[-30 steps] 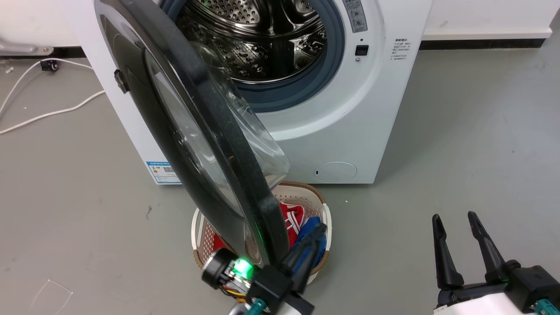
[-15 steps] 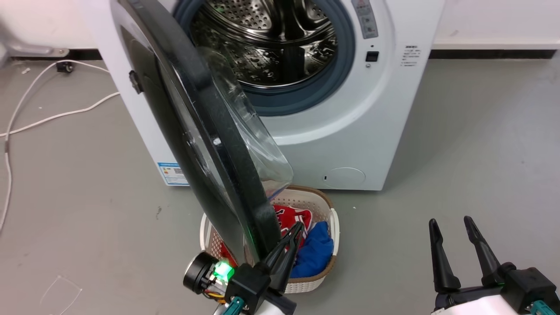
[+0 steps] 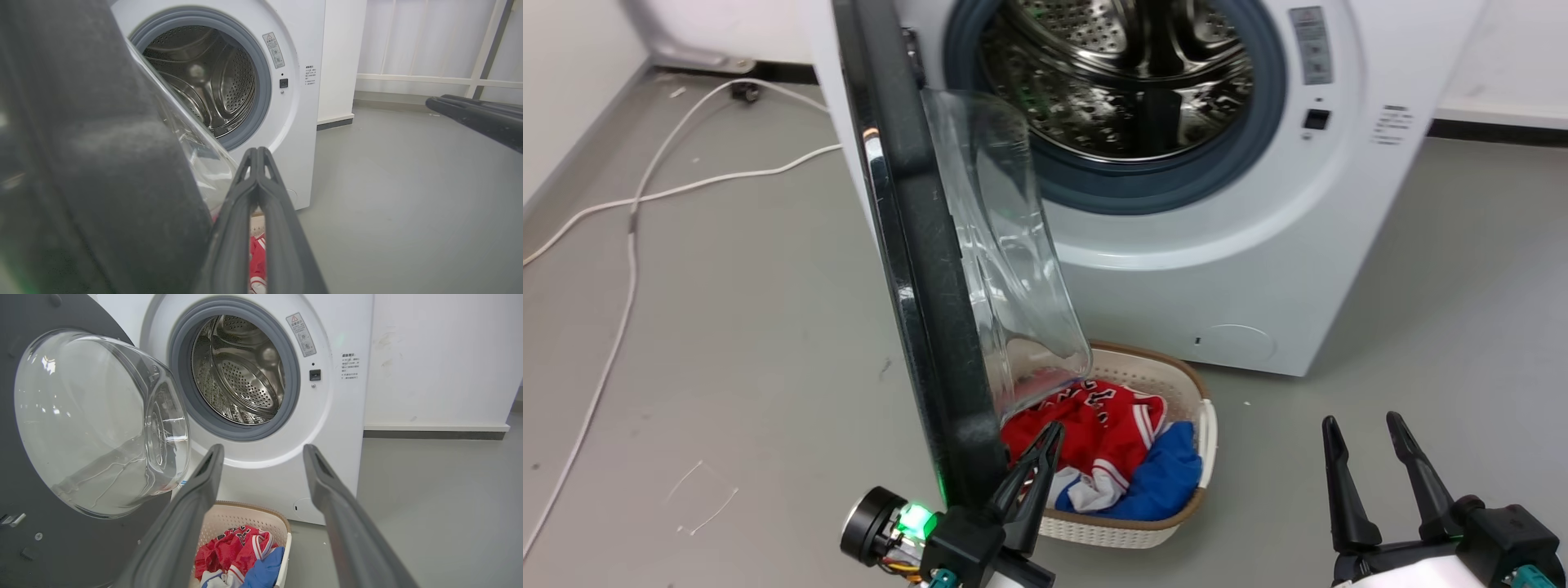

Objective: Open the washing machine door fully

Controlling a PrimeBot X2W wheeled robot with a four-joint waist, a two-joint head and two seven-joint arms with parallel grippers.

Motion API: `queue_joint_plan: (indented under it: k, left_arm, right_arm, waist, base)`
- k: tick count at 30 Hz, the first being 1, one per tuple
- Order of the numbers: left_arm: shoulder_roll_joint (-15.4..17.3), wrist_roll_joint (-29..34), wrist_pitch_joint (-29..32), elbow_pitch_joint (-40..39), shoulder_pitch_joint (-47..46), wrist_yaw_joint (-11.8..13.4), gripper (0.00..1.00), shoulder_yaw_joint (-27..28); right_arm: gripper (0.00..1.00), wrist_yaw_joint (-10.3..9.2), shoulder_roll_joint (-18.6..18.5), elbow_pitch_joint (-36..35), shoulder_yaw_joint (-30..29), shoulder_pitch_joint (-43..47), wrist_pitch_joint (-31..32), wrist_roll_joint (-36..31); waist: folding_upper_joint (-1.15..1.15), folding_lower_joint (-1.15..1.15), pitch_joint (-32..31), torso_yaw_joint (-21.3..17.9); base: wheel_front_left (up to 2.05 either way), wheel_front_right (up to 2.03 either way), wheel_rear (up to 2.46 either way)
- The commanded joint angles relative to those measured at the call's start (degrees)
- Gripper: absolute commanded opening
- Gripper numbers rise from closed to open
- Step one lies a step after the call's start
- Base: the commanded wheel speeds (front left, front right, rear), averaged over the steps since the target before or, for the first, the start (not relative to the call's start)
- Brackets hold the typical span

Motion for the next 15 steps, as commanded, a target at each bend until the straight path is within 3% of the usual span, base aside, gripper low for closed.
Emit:
queue_joint_plan:
  k: [1, 15]
  left_arm:
    - [1.3, 0.1, 0.3, 0.2, 0.1, 1.2, 0.00, 2.4]
    - [1.9, -1.7, 0.3, -1.9, 3.3, 4.0, 0.00, 9.6]
  right_arm:
    - [1.00, -0.01, 0.2, 0.1, 0.2, -0.5, -0.1, 0.1]
    - [1.00, -0.01, 0.1, 0.3, -0.3, -2.0, -0.1, -0.4]
  waist:
    - [0.00, 0.00, 0.5, 1.7]
    - [0.00, 0.00, 3.1, 6.8]
  base:
    - [0.00, 0.00, 0.00]
    - [0.00, 0.00, 0.00]
